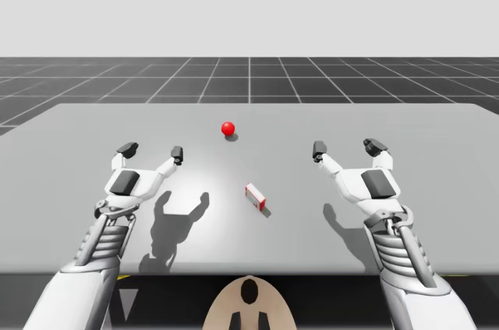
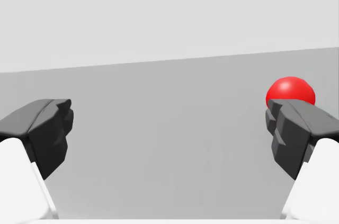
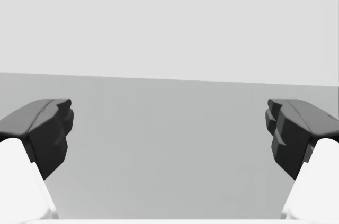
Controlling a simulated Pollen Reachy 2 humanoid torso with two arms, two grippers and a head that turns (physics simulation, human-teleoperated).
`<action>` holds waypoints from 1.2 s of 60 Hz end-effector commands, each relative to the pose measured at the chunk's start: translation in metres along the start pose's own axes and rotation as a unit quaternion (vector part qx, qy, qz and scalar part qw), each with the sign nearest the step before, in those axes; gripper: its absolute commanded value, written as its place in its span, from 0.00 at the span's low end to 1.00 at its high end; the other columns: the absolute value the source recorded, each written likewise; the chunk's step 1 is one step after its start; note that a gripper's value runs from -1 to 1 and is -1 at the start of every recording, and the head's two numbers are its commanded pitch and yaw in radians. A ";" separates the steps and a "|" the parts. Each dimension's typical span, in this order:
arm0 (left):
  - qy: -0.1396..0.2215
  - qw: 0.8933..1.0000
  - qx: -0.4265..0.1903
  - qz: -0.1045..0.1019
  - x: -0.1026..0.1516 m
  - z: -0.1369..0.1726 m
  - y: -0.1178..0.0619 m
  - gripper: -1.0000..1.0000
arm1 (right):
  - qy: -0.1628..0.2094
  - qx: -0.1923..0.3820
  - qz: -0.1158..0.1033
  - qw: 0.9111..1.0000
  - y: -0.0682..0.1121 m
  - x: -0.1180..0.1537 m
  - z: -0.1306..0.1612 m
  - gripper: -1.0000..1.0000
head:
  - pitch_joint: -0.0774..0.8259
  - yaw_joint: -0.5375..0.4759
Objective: Watch the red light. When it turns green, pick up the object.
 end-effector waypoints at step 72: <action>-0.001 1.000 -0.004 -0.008 0.000 0.001 -0.002 0.00 | 0.001 -0.005 0.025 1.000 0.009 -0.007 0.000 0.00 | 0.90 0.51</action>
